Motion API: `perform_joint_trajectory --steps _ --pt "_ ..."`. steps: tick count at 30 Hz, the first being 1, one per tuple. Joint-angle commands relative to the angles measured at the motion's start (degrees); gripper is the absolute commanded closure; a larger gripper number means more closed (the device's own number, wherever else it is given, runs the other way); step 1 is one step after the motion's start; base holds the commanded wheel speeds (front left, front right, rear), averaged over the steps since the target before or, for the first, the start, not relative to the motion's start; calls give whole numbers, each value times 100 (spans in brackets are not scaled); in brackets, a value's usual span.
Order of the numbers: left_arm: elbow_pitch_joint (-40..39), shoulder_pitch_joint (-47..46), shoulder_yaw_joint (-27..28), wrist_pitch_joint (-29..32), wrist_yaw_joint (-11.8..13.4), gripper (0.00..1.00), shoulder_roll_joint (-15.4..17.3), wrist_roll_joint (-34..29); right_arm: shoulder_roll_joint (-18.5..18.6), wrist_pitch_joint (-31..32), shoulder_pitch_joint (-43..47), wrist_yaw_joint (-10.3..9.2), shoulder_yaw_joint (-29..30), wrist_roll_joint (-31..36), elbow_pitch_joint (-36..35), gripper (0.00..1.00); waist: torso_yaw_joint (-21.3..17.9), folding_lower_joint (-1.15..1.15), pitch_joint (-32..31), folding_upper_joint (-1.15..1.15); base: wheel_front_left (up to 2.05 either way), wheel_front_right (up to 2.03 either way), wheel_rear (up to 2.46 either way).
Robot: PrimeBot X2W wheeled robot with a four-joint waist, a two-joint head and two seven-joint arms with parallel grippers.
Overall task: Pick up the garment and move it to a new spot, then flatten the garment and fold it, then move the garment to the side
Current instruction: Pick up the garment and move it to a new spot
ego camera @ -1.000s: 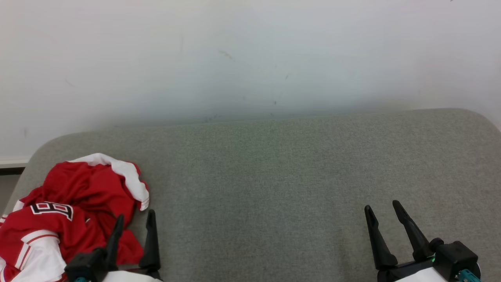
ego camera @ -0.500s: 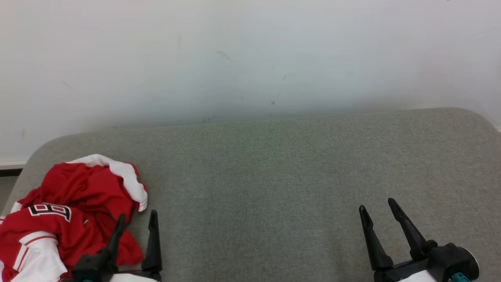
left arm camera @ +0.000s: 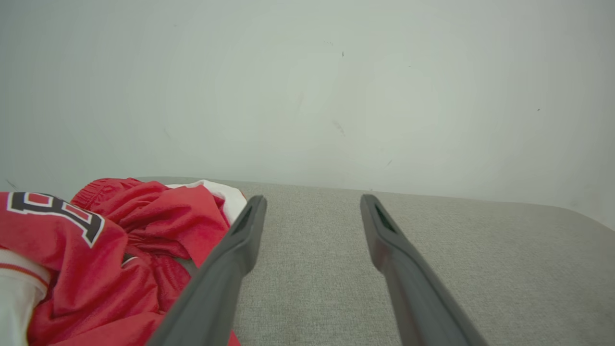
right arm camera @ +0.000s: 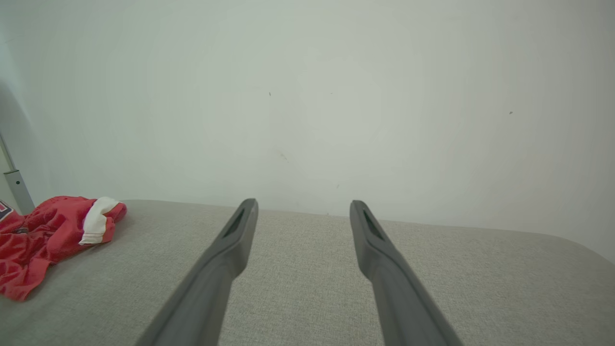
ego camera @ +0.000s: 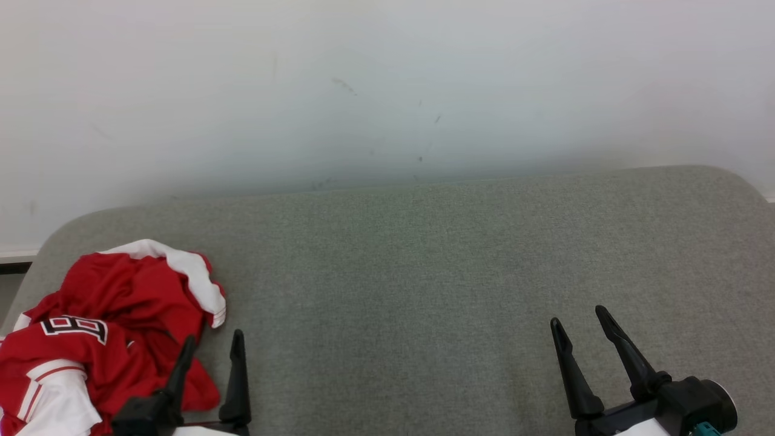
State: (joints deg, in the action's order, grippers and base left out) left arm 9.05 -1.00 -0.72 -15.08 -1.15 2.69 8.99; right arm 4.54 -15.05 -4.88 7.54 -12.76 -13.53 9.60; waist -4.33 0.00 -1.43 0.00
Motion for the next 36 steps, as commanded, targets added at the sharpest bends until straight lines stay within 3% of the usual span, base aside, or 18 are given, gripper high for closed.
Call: perform_joint_trajectory --steps 1,20,30,36 --pt "7 19 7 -14 -1 0 37 85 2 -18 -75 -10 14 -20 20 0 -2 0 2 0 0 0 0" --pt "30 11 -10 -14 -1 0 36 139 -20 -17 -62 -10 -17 -55 43 0 35 0 5 0 0 0 0" --pt "66 -17 9 -10 14 0 35 74 -22 -8 -60 -10 -69 -123 62 0 417 0 26 0 0 0 0" --pt "122 -93 63 -10 -34 0 35 47 -42 -8 -20 -10 -105 -207 53 0 841 0 48 0 0 0 0"
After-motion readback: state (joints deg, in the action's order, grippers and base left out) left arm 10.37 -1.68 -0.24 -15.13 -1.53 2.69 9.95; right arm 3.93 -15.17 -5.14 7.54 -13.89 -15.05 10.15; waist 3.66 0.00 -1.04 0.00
